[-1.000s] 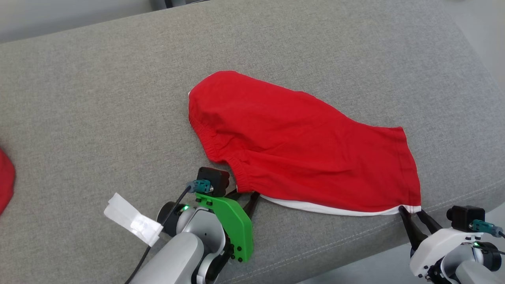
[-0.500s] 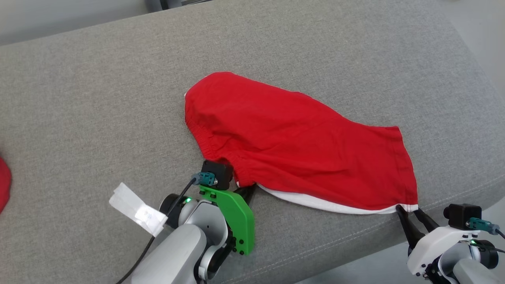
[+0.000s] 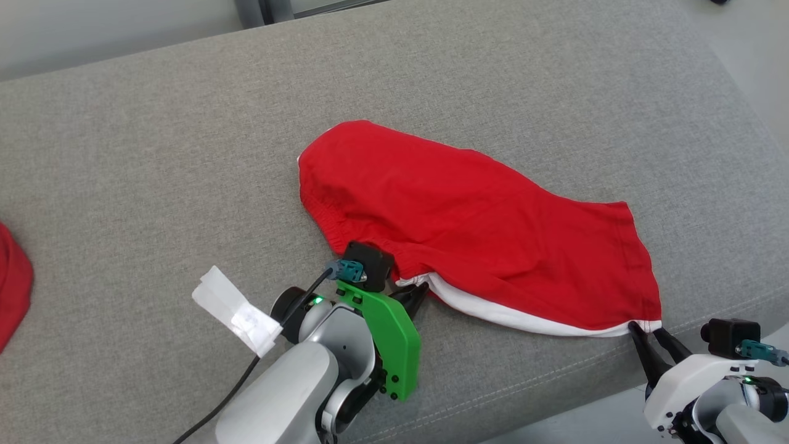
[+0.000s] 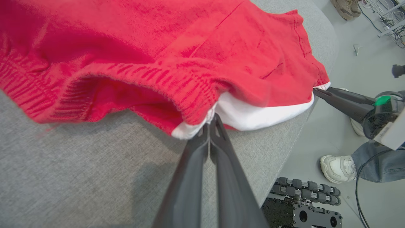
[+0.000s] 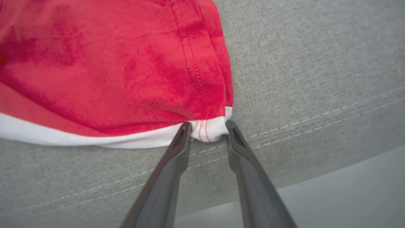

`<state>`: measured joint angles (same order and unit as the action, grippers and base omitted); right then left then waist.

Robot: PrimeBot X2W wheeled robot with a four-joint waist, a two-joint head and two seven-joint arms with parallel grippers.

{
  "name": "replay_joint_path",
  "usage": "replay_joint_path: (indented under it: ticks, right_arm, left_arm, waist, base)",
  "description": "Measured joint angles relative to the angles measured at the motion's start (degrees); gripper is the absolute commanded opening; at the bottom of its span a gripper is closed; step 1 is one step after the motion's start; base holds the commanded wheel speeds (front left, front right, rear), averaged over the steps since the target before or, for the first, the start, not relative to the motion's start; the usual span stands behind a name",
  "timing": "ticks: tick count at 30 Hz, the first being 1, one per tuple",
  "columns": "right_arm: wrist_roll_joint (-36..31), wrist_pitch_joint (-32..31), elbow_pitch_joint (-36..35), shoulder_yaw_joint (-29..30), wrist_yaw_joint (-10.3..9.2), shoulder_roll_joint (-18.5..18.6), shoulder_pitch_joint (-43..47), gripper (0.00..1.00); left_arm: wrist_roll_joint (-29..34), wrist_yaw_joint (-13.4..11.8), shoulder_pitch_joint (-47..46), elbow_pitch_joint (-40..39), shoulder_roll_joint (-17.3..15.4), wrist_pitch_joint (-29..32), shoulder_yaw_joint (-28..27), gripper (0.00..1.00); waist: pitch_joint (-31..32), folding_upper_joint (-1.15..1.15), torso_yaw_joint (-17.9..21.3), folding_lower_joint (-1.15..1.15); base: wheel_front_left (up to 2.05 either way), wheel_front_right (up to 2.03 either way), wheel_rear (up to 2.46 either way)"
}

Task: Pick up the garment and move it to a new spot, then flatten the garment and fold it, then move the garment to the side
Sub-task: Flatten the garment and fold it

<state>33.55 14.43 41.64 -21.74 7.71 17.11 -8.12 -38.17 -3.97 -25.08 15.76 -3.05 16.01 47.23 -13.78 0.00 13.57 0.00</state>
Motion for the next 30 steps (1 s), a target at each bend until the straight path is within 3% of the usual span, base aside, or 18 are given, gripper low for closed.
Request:
replay_joint_path:
  ticks: [5,7,9,12,20,30]
  right_arm:
    - [0.4,0.0,-1.5,-0.7,-0.09,1.3,-0.1,0.44]
    - [0.4,0.0,-2.6,-1.3,-0.23,1.6,-0.4,0.33]
    - [0.7,0.0,-4.4,-1.9,-0.22,1.6,-1.0,0.15]
    - [1.7,0.0,-7.3,-3.4,-0.22,1.6,-1.7,0.00]
    - [5.5,0.0,-15.9,-6.4,-0.22,4.4,-1.7,0.00]
    - [13.8,-0.7,-34.7,-7.3,-0.22,9.7,-4.7,0.00]
  left_arm:
    - [-0.2,0.3,0.0,-3.6,0.0,0.6,-0.1,0.00]
    - [-0.2,0.4,0.0,-4.8,-0.1,0.6,-0.4,0.00]
    - [-0.2,0.4,0.0,-6.4,-0.5,0.6,-1.0,0.00]
    - [-0.2,-0.2,0.1,-8.7,-1.8,0.4,-2.3,0.00]
    - [-1.7,-1.4,2.8,-15.5,-5.0,-1.0,-7.7,0.00]
    - [-4.9,-1.7,4.1,-28.4,-10.1,-0.8,-15.0,0.00]
  waist:
    - [0.4,0.00,-1.0,0.00]
    - [0.6,0.00,-1.4,0.00]
    - [0.8,0.00,-1.9,0.00]
    - [1.1,0.00,-2.5,0.00]
    - [2.3,0.00,-3.6,0.00]
    - [3.9,0.00,-4.0,0.00]
  base:
    - [0.00,0.00,0.00]
    - [0.00,0.00,0.00]
    - [0.00,0.00,0.00]
    - [0.00,0.00,0.00]
    - [0.00,0.00,0.00]
    - [0.00,0.00,0.00]
